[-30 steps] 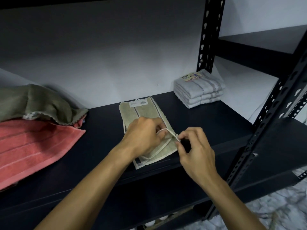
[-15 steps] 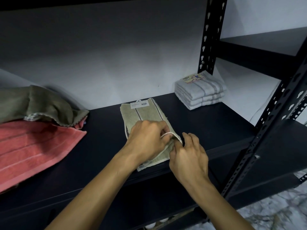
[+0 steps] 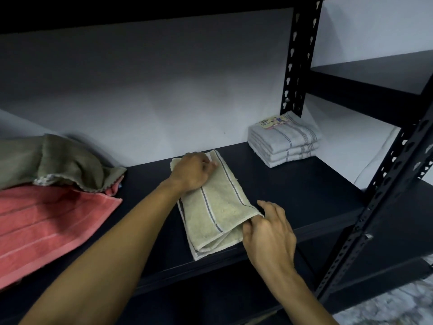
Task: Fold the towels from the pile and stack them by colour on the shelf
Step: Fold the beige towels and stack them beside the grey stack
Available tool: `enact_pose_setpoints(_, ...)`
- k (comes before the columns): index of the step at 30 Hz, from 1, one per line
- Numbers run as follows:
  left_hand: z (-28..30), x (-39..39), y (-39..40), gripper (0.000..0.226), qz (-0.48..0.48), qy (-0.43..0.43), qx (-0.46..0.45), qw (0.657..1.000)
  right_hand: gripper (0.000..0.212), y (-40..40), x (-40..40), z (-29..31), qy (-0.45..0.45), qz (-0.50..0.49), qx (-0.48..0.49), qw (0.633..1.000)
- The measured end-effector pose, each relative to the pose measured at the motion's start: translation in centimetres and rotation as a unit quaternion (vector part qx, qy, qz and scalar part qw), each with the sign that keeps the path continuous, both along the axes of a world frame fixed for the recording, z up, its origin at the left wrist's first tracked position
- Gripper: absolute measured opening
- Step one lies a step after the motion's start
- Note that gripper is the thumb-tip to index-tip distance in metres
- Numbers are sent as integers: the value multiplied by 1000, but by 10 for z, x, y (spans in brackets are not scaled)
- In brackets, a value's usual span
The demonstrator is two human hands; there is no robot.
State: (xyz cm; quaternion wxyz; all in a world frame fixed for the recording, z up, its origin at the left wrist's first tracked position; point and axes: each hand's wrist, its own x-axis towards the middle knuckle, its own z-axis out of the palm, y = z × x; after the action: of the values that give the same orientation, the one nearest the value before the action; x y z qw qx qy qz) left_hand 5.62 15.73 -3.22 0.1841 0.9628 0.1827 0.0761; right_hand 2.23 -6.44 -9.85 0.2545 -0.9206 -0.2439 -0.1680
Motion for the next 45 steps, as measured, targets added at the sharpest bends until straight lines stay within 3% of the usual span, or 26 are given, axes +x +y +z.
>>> enact_pose_setpoints(6,-3,31,5,60,-18,62,-68,996,14,1,3,-2,-16,-14,41,999)
enact_pose_setpoints(12,-23,33,16,59,-6,20,-111,994,23,-9,5,-6,-48,33,61,996)
enact_pose_setpoints(19,-30,35,29,63,-5,21,-124,992,14,-31,3,2,-83,62,64,993)
enact_pose_setpoints(27,-26,30,22,64,-28,11,-92,995,21,-45,2,-5,-49,53,73,995)
enact_pose_setpoints(32,-28,30,21,64,-43,11,-47,998,15,-45,2,-7,-62,41,63,995)
enact_pose_setpoints(37,-18,23,11,52,-50,-74,18,996,25,-43,-1,-3,-69,39,57,995)
enact_pose_setpoints(41,10,-29,-17,37,-143,-142,65,977,39,-44,1,-2,-89,65,16,994)
enact_pose_setpoints(45,6,-120,-46,40,-175,-118,120,970,33,-43,7,-4,-101,73,14,992)
